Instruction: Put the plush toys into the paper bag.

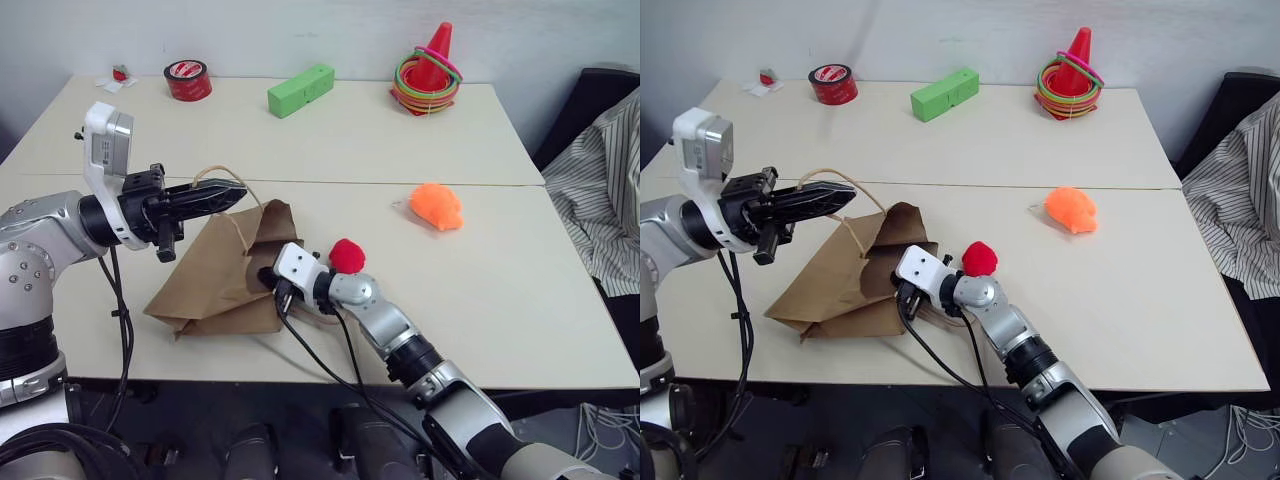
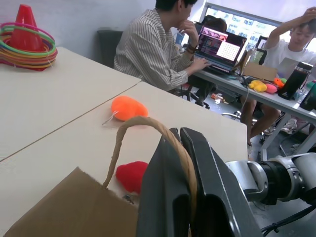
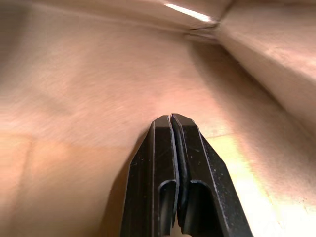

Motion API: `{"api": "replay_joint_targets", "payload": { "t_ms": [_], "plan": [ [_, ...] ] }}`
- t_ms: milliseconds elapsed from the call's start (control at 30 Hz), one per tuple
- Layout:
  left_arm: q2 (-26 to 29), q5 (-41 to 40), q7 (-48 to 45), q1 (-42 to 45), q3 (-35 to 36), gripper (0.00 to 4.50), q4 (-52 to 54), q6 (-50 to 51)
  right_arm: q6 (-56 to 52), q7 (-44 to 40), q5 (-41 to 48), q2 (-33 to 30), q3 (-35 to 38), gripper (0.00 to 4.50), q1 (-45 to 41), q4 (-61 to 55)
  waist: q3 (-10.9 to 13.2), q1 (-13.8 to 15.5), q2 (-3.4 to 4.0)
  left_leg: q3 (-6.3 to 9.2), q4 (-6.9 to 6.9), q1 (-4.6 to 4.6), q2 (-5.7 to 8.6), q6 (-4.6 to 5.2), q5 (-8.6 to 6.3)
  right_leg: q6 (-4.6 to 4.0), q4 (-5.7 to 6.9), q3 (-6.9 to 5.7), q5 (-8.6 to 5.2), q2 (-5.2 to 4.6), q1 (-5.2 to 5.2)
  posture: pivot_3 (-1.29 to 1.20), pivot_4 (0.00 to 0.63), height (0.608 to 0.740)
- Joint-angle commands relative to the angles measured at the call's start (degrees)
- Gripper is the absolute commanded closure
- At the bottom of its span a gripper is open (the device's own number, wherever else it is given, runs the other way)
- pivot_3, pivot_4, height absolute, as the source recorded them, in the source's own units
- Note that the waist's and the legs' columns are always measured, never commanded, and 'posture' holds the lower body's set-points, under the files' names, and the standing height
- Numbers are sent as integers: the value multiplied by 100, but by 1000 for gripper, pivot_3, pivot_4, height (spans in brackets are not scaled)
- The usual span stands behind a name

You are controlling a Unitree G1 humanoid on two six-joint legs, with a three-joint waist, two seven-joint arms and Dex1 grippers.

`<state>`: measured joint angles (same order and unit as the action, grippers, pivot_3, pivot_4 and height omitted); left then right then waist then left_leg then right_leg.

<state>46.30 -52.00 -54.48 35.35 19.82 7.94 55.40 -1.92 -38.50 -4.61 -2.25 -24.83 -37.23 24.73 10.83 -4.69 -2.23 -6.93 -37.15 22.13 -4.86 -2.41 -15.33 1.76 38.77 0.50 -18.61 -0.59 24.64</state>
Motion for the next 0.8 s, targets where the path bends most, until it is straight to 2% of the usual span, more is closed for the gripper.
{"api": "replay_joint_targets", "payload": {
  "t_ms": [33, 400, 533, 633, 733, 800],
  "plan": [
    [109, -39, -8, 49, 325, 4500, -169, -253, -285, -508, -51, -283, -224, 4444, 317, -181, -1, 0, -1, 0, 0, 0, 0, 0, 0, 0, 0, 0, 0, 0, -1, 0, 150, 740],
    [558, -469, -532, 185, 424, 4500, -568, 155, -621, -521, -150, -403, -218, 4444, 430, -457, -4, -8, -6, 0, 2, -8, 0, -3, 0, -2, 1, 0, -1, -2, -6, 0, 150, 740],
    [648, -327, -607, 238, 309, 4500, -719, 54, -685, -538, -152, -415, -225, 4444, 416, -407, -6, -11, -9, 1, 1, -8, 1, -3, 0, -2, 2, -1, -1, -2, -6, 0, 150, 740],
    [640, -85, -691, 70, 40, 4500, -563, -154, -722, -650, 256, -268, -5, 4444, 491, -618, -6, -7, -10, 0, 3, -9, 1, -3, 0, -2, 2, 0, -1, -2, -5, 0, 150, 740],
    [580, 95, -802, -137, -226, 4500, -355, -330, -791, -906, 660, -224, 173, 3916, 566, -970, -6, -6, -10, 0, 5, -8, 0, -3, 0, -2, 0, 0, -1, -4, -6, 0, 150, 740],
    [518, 148, -846, -218, -358, 4500, -282, -404, -607, -1082, 880, -282, 304, 3202, 630, -1196, -5, -9, -9, 0, 4, -4, -3, -2, 0, -2, -1, 0, -1, -3, -3, 0, 150, 740]
  ]
}}
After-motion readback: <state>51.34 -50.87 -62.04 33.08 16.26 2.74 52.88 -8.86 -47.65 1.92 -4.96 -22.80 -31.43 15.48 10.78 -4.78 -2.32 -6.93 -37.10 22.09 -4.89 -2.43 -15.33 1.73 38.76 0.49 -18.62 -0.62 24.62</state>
